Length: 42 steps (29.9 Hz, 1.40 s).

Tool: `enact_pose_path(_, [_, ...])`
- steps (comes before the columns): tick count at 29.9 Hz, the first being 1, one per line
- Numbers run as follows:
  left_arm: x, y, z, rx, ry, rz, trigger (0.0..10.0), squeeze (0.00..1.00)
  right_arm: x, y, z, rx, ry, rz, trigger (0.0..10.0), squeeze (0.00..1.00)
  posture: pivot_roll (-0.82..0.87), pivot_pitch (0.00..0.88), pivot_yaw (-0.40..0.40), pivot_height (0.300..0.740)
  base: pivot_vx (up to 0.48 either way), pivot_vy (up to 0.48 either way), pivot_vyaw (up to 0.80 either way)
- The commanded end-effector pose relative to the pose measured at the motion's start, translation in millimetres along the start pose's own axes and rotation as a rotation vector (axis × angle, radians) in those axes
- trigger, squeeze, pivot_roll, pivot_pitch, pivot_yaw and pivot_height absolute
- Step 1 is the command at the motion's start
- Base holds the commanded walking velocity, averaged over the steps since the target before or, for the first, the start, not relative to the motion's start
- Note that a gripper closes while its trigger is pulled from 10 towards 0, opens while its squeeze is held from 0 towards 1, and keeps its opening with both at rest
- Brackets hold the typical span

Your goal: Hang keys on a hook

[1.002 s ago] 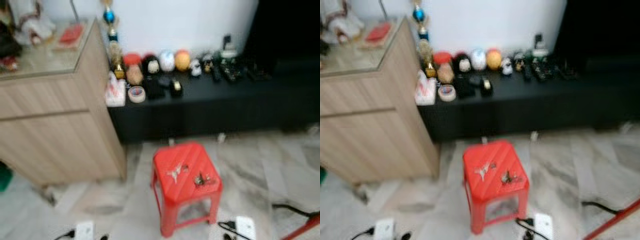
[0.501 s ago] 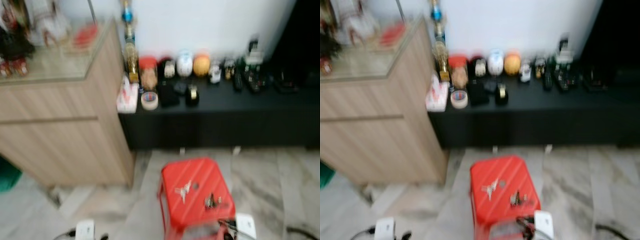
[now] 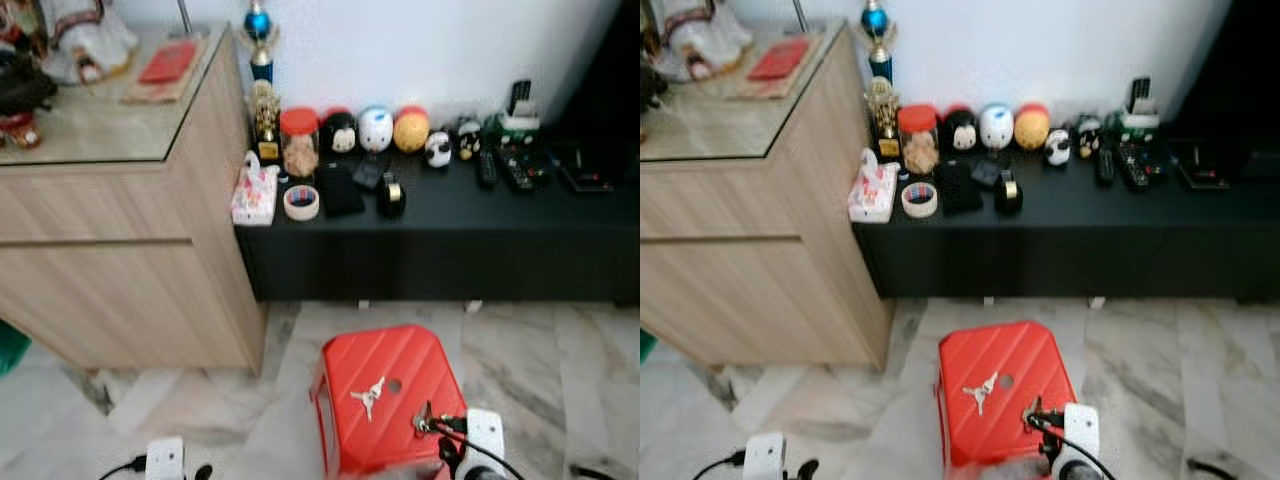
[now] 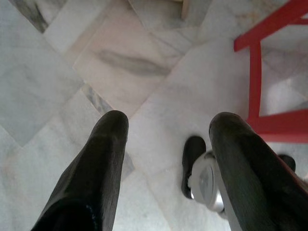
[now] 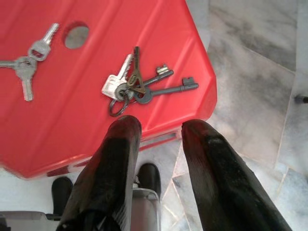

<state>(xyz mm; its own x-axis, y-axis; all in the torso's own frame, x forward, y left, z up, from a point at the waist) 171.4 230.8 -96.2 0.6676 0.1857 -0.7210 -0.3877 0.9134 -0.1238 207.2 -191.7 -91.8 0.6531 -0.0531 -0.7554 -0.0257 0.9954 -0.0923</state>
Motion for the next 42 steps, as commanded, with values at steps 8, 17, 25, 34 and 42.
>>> enact_pose_path(8, [-3.4, 7.3, -6, 0.0, 0.005, 0.019, 10.0, 0.0, 3.9, 0.4, 47, 0.01, -0.209, -0.027, 10.0, 0.0, 0.04, 0.095, 0.003, 0.722, 0.0, 0.0, 0.0])
enact_pose_path(17, [-5.5, 12.1, -8, -0.007, 0.003, 0.033, 10.0, 0.0, -16.5, 17.7, 127, -0.148, -0.671, -0.001, 10.0, 0.0, 0.05, 0.053, -0.013, 0.722, 0.0, 0.0, 0.0])
enact_pose_path(25, [-5.7, 13.2, -9, -0.001, 0.012, 0.03, 10.0, 0.0, -30.1, 20.8, 135, -0.152, -0.76, -0.047, 10.0, 0.0, 0.03, 0.042, -0.009, 0.722, 0.0, 0.0, 0.0])
enact_pose_path(34, [-3.1, 8.6, -5, -0.003, 0.008, 0.022, 10.0, 0.0, -27.9, 29.0, 142, -0.181, -0.709, -0.049, 10.0, 0.0, 0.04, 0.056, -0.011, 0.722, 0.0, 0.0, 0.0])
enact_pose_path(42, [-3.8, 10.0, -7, -0.004, 0.017, 0.026, 10.0, 0.0, -25.3, 27.8, 138, -0.164, -0.671, -0.048, 10.0, 0.0, 0.04, 0.061, -0.009, 0.688, 0.0, 0.0, 0.0])
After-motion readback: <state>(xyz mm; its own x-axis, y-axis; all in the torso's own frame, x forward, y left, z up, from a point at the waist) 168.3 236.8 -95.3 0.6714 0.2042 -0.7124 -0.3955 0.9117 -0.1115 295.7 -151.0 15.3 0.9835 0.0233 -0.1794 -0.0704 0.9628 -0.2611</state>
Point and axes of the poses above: a point about 5 cm out from each wrist's last joint towards the gripper, its own x axis pointing out of the wrist towards the gripper, its own z axis along the axis of the wrist's last joint, y = z × x, the point moved 2 cm from there along x, pointing out of the wrist towards the gripper, and after that the axes turned 14 degrees about -x, right-handed, at the moved point
